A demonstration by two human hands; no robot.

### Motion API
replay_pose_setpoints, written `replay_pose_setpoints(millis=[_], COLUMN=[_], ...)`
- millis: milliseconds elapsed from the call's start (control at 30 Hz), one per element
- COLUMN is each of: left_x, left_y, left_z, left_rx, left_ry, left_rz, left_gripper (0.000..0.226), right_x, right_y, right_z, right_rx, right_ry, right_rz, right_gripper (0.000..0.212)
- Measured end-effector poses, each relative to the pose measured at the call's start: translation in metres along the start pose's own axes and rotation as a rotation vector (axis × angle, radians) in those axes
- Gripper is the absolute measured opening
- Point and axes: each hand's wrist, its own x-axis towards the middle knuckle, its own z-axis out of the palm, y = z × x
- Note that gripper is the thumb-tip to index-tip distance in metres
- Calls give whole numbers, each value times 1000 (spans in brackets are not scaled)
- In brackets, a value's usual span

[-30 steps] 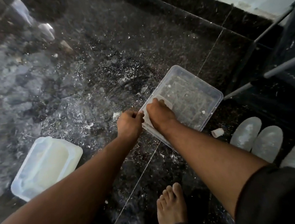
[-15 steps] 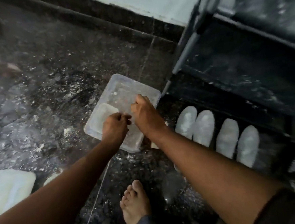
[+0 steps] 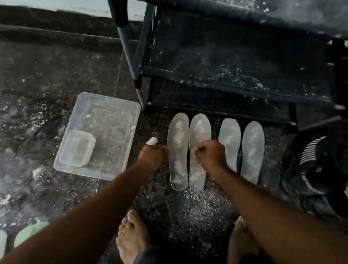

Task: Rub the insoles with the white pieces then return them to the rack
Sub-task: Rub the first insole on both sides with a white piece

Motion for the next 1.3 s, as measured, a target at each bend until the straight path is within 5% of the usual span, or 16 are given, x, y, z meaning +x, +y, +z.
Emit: replay_pose_setpoints(millis=[133, 400, 700, 1300], left_x=[6, 28, 39, 19], left_y=[8, 7, 6, 18], left_z=[4, 9, 13, 5], left_rx=[73, 168, 241, 67], left_ry=[79, 51, 79, 97], left_rz=[-27, 35, 37, 5], left_gripper=[10, 27, 17, 11], right_x=[6, 18, 25, 7], right_y=[-5, -11, -16, -34], right_z=[7, 28, 32, -18], right_rx=[58, 23, 119, 470], right_ry=[-66, -47, -44, -187], right_rz=[46, 307, 444, 513], right_gripper=[8, 9, 35, 8])
